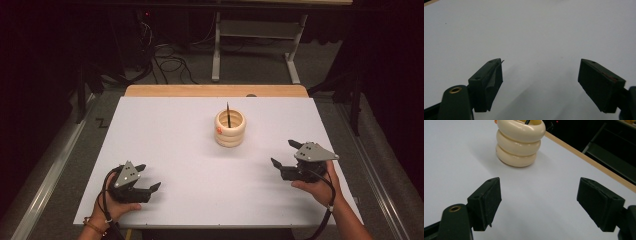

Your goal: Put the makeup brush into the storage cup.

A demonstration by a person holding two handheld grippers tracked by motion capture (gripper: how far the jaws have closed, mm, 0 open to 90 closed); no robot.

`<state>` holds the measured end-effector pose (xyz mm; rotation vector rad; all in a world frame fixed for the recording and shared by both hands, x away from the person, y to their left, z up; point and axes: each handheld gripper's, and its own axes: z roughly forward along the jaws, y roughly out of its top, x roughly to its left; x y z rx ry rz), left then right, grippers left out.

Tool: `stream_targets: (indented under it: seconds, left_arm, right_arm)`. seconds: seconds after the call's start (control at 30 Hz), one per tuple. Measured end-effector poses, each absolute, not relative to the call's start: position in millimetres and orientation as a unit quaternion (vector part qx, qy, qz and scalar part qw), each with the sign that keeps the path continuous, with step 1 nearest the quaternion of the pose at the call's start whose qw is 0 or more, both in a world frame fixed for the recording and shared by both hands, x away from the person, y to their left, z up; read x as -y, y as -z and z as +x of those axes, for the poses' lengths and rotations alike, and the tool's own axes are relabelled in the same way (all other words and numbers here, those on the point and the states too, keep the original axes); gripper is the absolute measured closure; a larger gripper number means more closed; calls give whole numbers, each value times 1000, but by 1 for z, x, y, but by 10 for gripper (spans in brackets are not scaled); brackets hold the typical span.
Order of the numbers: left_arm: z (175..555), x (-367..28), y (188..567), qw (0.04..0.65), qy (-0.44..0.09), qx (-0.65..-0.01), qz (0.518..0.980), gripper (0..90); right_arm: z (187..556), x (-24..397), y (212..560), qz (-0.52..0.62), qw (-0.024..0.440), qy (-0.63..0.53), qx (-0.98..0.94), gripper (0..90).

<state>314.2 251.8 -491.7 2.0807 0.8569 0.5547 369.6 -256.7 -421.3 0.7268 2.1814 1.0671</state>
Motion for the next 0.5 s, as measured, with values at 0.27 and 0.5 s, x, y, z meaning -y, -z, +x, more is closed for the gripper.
stream_targets:
  seconds: [0.27, 0.5]
  left_arm:
    - [314, -252, 492, 400, -220, -339, 823, 206]
    - [314, -252, 491, 400, -222, -340, 822, 206]
  right_arm:
    - [364, 263, 429, 274, 298, -396, -824, 206]
    - [360, 269, 435, 279, 293, -388, -828, 206]
